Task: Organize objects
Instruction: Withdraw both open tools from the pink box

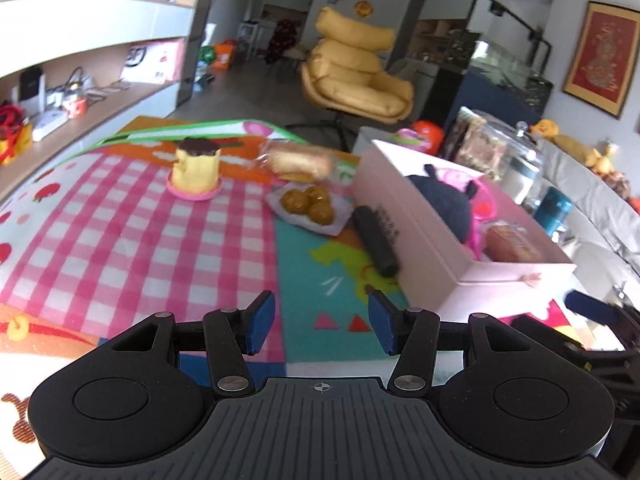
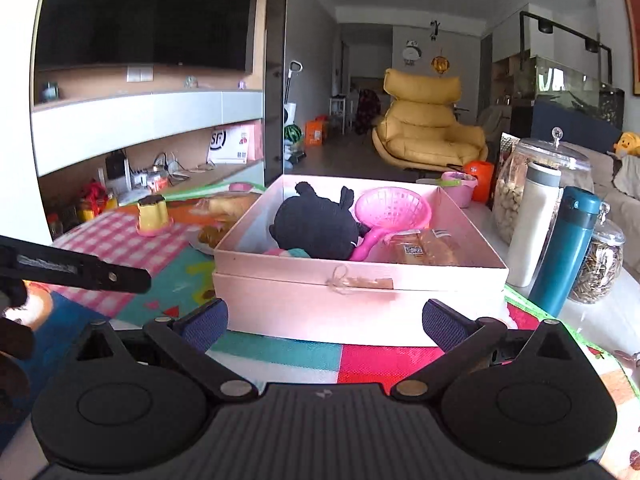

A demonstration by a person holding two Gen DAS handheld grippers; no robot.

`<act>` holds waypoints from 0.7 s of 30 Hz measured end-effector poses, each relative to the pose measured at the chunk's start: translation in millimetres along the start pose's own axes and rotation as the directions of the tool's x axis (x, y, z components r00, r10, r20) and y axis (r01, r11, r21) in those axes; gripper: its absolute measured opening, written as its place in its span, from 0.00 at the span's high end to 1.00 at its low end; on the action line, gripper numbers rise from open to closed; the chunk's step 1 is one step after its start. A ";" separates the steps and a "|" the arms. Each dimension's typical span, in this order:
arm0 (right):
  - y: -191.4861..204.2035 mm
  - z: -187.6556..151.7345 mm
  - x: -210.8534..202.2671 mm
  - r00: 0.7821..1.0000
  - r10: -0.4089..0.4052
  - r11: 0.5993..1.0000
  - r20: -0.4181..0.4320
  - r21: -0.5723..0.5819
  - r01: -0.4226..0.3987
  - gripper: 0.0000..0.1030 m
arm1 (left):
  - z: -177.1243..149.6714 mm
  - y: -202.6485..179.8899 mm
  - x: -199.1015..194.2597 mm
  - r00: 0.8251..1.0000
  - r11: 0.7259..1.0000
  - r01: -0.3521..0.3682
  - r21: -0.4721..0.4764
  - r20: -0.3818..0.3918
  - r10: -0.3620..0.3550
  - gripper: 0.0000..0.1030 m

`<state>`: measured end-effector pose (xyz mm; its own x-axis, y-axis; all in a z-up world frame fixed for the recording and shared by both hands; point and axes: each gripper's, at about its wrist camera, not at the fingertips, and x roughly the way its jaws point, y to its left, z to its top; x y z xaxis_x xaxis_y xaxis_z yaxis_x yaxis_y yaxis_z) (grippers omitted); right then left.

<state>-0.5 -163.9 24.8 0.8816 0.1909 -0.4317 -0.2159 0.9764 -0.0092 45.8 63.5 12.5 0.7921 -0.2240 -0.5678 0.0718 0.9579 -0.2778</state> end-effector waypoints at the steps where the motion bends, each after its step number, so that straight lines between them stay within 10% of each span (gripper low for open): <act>1: 0.0 -1.2 0.5 1.000 0.002 1.000 -0.005 0.005 -0.002 0.00 | 0.1 0.4 2.8 1.000 1.000 0.001 -0.015 0.002 -0.001 0.46; 8: -5.3 0.0 -2.2 1.000 -0.006 0.999 0.015 0.035 0.005 0.00 | 13.1 -8.9 28.6 0.993 0.993 0.110 -0.044 -0.047 -0.112 0.46; 17: -7.5 0.6 1.0 1.000 -0.002 0.999 0.000 0.045 0.002 0.00 | 52.1 -30.2 78.9 0.996 0.997 0.041 0.067 -0.079 -0.036 0.44; 21: -7.4 0.8 2.8 1.000 -0.002 0.999 -0.010 0.051 0.002 0.00 | 50.3 -23.0 64.2 0.995 0.987 -0.096 0.131 -0.006 0.098 0.51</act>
<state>3.9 -170.5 24.4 0.8776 0.1880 -0.4409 -0.1921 0.9807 0.0358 125.5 36.1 21.4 0.7915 -0.1305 -0.5970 0.0740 0.9902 -0.1183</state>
